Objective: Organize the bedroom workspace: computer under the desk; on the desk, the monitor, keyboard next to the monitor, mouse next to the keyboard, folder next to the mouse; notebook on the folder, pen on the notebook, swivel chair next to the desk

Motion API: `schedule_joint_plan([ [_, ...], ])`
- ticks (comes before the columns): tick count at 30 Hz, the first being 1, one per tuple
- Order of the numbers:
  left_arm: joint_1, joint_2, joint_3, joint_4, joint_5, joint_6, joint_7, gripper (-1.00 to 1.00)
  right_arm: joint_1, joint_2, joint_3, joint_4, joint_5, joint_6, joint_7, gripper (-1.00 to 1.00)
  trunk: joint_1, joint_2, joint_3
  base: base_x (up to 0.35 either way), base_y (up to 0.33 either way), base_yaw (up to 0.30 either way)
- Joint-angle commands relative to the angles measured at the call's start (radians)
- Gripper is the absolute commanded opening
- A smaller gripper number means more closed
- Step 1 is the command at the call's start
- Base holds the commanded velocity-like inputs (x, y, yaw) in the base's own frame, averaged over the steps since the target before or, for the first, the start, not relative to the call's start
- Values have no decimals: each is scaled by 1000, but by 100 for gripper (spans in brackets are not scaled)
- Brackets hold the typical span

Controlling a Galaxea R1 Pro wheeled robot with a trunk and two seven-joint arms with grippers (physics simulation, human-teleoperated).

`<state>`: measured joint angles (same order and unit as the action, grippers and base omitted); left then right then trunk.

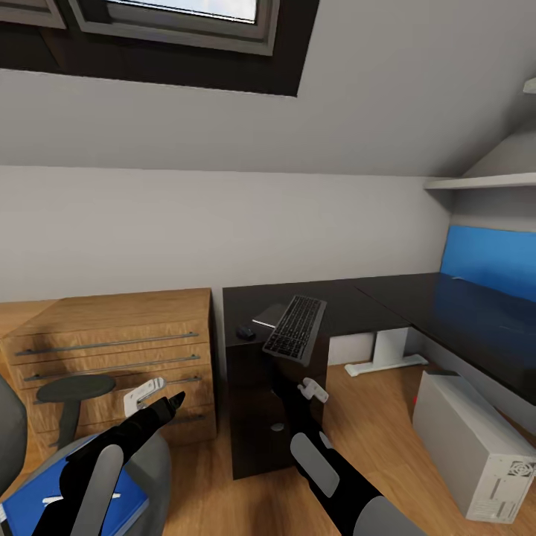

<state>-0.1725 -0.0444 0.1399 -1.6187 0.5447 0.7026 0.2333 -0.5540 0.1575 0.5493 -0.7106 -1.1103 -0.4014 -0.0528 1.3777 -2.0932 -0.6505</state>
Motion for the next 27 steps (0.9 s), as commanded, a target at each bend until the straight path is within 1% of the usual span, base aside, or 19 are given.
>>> schedule_joint_plan([
  [1, -1, -1, 1, -1, 11, 5, 8, 100, -1, -1, 6, 0, -6, -7, -6, 100, 0, -1, -1, 0, 0, -15],
  [11, -1, -2, -1, -1, 11, 5, 8, 100, -1, 1, 7, -3, -6, -7, -5, 100, 0, -1, -1, 0, 0, -3],
  [14, -1, -4, -11, -1, 11, 5, 8, 100, -1, 1, 7, 0, -6, -7, -4, 100, 0, -1, -1, 0, 0, 0],
  [16, -1, -5, -28, -1, 10, 6, 10, 100, -1, 1, 7, 1, -6, -7, -4, 100, 0, -1, -1, 0, 0, 0],
  [20, -7, -6, -38, -1, 9, 8, 13, 100, -1, 2, 9, 1, -6, -7, -4, 100, 0, -1, -1, 0, 0, 0],
  [23, -34, -7, -41, -1, 9, 26, 15, 100, -1, 3, 11, -1, -5, -7, -4, 100, 0, -1, -1, 0, 0, 0],
  [25, -60, -7, -42, -1, 9, 60, 17, 100, -1, 3, 11, -2, -5, -7, -4, 100, 0, -1, -1, 0, 0, 0],
  [26, -83, -7, -43, -1, 9, 100, 18, 100, -1, 3, 12, -2, -4, -7, -5, 100, 0, -1, -1, 0, 0, 0],
  [27, -90, -8, -43, -1, 9, 112, 19, 100, -1, 3, 12, -2, -4, -7, -5, 100, 0, -1, -1, 0, 0, 0],
])
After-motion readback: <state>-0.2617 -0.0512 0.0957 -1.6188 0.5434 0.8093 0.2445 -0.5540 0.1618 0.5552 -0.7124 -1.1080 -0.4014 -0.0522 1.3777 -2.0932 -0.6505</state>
